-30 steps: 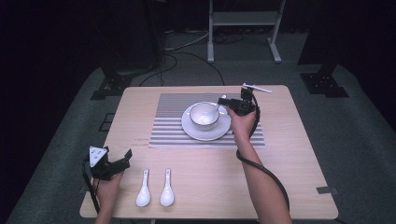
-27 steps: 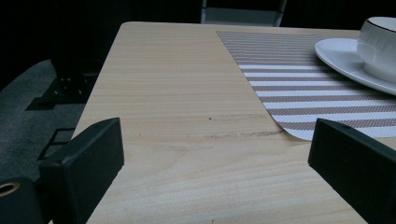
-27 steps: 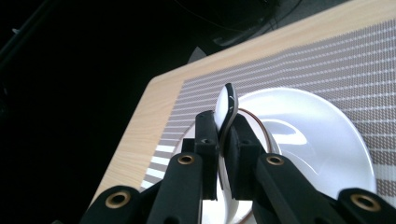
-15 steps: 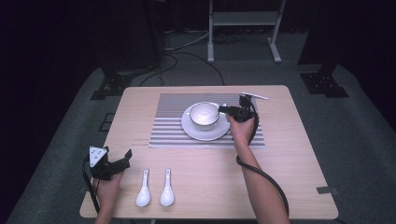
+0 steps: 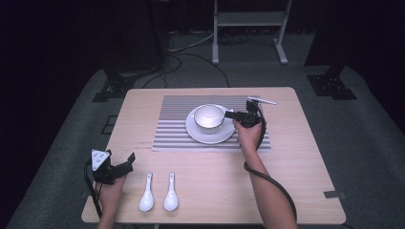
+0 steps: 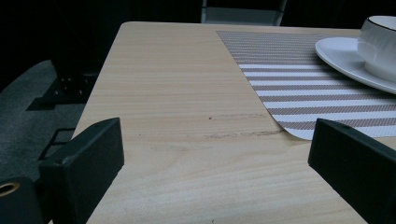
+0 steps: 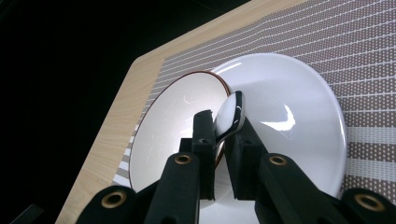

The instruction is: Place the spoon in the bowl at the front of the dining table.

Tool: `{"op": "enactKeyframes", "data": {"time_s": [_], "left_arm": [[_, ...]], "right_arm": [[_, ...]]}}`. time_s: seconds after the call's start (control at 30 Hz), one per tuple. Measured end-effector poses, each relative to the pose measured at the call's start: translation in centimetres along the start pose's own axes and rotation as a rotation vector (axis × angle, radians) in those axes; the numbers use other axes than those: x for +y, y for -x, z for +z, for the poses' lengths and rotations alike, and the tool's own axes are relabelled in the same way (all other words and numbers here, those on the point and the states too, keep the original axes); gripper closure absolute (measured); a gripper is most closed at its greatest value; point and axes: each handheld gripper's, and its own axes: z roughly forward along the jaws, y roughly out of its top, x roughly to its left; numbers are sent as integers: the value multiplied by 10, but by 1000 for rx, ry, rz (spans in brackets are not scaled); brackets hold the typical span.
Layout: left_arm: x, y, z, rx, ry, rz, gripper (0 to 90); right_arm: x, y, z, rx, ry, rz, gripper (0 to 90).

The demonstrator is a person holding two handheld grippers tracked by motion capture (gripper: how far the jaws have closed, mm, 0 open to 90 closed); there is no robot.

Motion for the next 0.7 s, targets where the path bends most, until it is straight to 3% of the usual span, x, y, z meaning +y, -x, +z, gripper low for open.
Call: {"op": "enactKeyframes", "data": {"time_s": [0.7], "left_arm": [[0,-1,1,4,-1,-9,22]], "right_arm": [[0,3,-7,27,-53,-34,785]]}}
